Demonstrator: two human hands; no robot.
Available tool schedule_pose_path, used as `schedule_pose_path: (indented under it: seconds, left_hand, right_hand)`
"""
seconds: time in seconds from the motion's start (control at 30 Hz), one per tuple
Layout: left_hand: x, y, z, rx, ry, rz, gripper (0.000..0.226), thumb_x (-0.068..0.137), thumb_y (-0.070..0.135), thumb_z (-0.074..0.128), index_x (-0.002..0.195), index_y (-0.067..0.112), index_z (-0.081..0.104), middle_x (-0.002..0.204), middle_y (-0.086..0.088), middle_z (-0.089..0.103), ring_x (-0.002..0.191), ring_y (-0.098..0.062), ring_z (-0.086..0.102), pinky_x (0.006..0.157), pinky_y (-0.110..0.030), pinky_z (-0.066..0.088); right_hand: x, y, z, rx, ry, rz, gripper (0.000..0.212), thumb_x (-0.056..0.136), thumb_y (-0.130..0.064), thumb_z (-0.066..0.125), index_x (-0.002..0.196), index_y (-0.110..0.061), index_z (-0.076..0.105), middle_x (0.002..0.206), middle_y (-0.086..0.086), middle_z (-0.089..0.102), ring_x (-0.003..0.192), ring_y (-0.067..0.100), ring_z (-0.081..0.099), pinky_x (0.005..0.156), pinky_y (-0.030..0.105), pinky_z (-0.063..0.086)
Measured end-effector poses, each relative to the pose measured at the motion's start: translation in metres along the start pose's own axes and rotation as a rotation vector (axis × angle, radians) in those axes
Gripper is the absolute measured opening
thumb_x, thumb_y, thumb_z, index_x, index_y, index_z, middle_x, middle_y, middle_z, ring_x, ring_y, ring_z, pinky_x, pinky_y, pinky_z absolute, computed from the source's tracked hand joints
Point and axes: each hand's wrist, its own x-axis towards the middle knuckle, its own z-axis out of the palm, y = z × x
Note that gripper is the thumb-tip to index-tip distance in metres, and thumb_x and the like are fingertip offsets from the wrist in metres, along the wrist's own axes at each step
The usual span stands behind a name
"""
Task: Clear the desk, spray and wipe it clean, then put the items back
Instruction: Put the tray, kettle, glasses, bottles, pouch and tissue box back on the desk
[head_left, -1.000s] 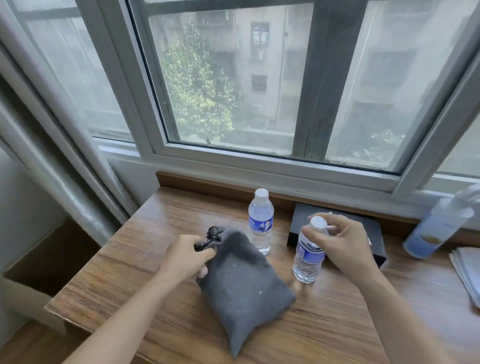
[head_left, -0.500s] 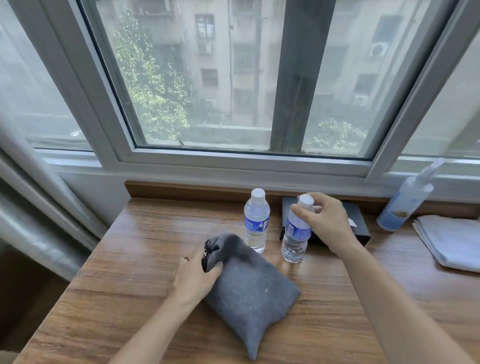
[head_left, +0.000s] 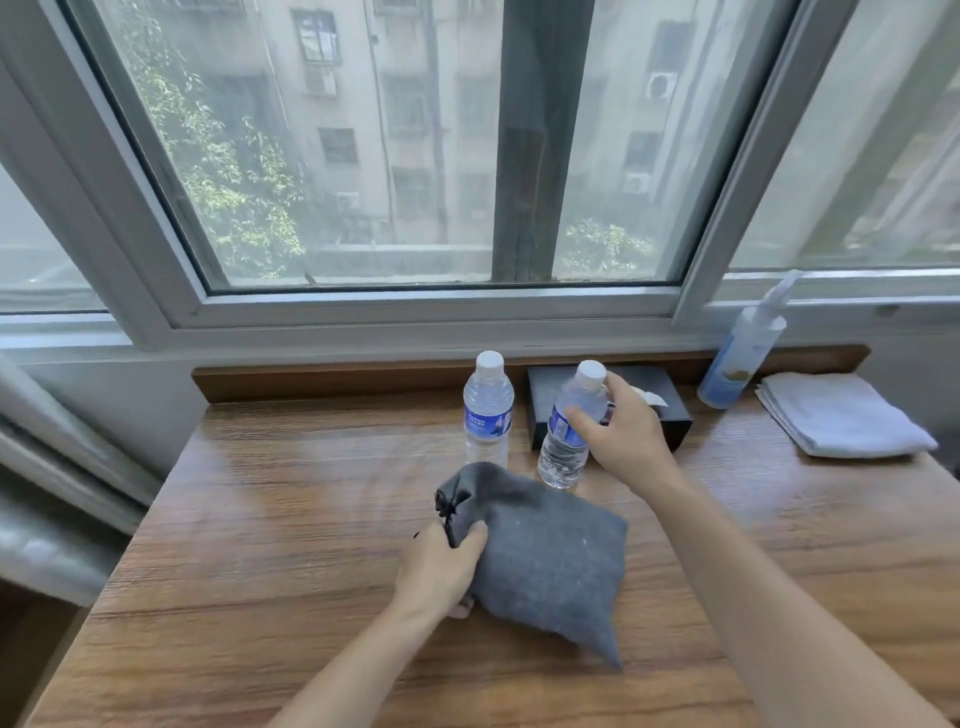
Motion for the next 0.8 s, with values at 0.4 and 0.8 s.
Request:
schedule_pose_path:
  seconds: [0.4,0.8]
  left_hand:
    - [-0.003,0.007,-0.034,0.696,0.293,0.26,0.094,0.076,0.094,0.049,0.135,0.021,0.051,0.124,-0.003,0.067,0.114,-0.03,0.066,0.088,-0.041,0.052]
    - [-0.052,0.074,0.047,0.178,-0.303,0.882,0.038,0.092,0.049,0.074,0.124,0.038,0.058,0.12,0.029,0.06,0.115,0.01,0.055,0.095,-0.01,0.043]
  right_hand:
    - [-0.05,-0.002,0.001,0.031,0.057,0.136,0.07,0.092,-0.026,0.071,0.153,-0.025,0.036,0.122,-0.013,0.057,0.114,0.013,0.056,0.103,0.034,0.046]
    - [-0.165,0.048,-0.063,-0.036,0.15,0.334,0.056,0.097,-0.032,0.067,0.147,-0.038,0.04,0.134,-0.009,0.053,0.121,0.009,0.055,0.1,0.036,0.052]
